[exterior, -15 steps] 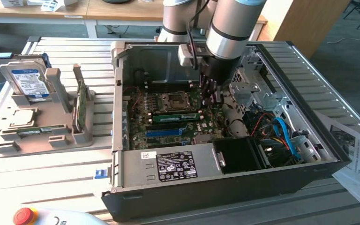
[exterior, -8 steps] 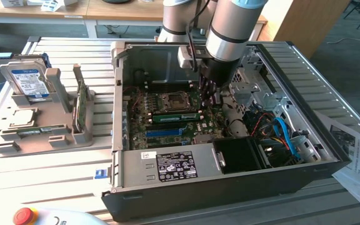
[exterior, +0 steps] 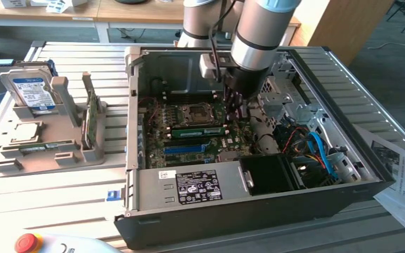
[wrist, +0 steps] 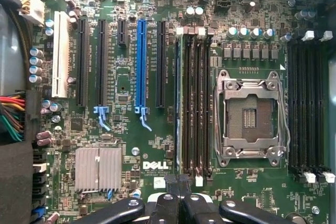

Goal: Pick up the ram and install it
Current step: 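Press down the ram until it locks into place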

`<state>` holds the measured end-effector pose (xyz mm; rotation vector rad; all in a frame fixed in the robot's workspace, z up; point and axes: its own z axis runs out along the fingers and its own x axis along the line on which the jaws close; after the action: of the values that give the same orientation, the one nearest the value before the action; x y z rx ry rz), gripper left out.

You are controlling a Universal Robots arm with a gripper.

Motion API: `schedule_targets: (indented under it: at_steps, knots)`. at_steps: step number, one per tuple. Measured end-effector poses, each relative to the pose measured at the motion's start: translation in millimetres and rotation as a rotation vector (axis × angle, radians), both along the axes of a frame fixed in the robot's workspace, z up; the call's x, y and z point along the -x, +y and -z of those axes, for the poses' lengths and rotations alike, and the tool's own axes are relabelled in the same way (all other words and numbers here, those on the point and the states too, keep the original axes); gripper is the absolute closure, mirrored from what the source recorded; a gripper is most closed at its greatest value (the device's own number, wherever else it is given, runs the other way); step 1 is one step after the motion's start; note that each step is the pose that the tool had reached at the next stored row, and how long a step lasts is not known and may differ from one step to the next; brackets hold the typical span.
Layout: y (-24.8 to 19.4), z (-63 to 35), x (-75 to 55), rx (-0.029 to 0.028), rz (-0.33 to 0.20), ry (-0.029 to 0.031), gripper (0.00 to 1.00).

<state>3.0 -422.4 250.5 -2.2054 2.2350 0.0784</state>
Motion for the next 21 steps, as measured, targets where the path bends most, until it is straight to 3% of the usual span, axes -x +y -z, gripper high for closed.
schedule_targets:
  at_steps: [9, 21]
  knots:
    - [6.7, 4.7, -0.1, -0.0001, 0.0, 0.0, 0.9]
    - [8.0, 11.9, -0.1, 0.0001, 0.0, 0.0001, 0.9]
